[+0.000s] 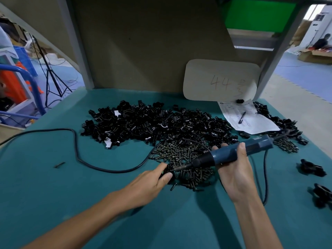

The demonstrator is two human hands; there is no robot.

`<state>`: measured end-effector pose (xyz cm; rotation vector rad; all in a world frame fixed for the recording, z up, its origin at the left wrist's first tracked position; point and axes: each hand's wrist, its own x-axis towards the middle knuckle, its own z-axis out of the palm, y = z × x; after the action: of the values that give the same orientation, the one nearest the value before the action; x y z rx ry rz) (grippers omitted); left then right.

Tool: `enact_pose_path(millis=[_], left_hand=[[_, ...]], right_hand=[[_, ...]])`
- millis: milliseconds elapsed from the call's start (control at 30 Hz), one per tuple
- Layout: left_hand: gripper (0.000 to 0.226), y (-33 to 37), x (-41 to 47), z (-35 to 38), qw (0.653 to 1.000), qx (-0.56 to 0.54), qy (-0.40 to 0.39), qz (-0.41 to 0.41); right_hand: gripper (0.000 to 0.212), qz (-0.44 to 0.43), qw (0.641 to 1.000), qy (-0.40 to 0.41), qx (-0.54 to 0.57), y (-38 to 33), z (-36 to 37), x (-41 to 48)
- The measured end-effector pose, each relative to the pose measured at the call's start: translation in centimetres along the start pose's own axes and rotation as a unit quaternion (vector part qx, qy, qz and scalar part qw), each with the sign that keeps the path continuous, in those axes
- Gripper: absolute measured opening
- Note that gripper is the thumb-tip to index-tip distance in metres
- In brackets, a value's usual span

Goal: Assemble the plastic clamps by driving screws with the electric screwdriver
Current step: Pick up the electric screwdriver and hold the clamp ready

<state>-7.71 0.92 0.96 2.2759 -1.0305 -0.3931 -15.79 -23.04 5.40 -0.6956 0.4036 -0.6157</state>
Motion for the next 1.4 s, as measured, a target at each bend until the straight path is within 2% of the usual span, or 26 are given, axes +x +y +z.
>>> enact_pose_path(millis=[67,167,367,567,667,733,833,867,967,1167,1267,1400], left_hand=[[0.028,0.1,-0.1,-0.2,1.000,0.003,0.004,0.004],[0.026,0.2,-0.1,-1.0,1.000,0.021,0.011,0.010],[0.024,0.2,-0.4,-1.3,0.998,0.069,0.003,0.013],[0.026,0.0,-0.5,-1.3,0.998,0.058,0.017,0.012],[0.030,0.1,-0.4,-1.0,1.000,-0.016,-0.006,-0.014],[0.022,0.5,-0.6,-0.4,0.995,-0.091,-0.033,-0.032],[0.019,1.8,-0.7,0.0,0.979,-0.190,-0.055,-0.038],[0.021,2.3,-0.7,0.0,0.972,-0.226,-0.058,-0.044],[0.036,3.2,-0.5,-0.2,0.953,-0.281,-0.079,-0.079],[0.040,4.4,-0.9,-0.8,0.923,-0.348,-0.110,-0.120],[0.043,4.4,-1.1,-1.0,0.922,-0.345,-0.117,-0.127],[0.026,4.4,-1.7,-0.7,0.917,-0.354,-0.140,-0.116]], right_hand=[[0.067,0.005,1.000,-0.007,0.003,0.1,-0.1,-0.2],[0.047,0.018,1.000,-0.001,0.008,0.5,-0.6,-0.4],[0.033,0.025,1.000,0.006,-0.001,1.0,-0.6,-0.7],[0.039,0.029,0.999,0.013,-0.006,0.8,-0.4,-0.7],[0.048,0.028,0.999,0.015,0.005,0.5,0.0,-0.9],[0.059,0.016,1.000,0.015,0.013,0.0,0.0,-0.7],[0.033,-0.027,1.000,-0.012,-0.004,-0.6,-0.3,-0.1],[0.036,-0.041,0.999,-0.028,-0.014,-0.9,-0.4,-0.1],[0.062,-0.063,0.994,-0.085,-0.011,-1.8,-0.5,-0.3],[0.049,-0.043,0.994,-0.101,-0.005,-2.5,-1.1,-0.1],[0.060,-0.052,0.992,-0.109,-0.024,-2.6,-1.3,-0.2],[0.075,-0.072,0.986,-0.135,-0.063,-2.9,-1.6,-0.3]])
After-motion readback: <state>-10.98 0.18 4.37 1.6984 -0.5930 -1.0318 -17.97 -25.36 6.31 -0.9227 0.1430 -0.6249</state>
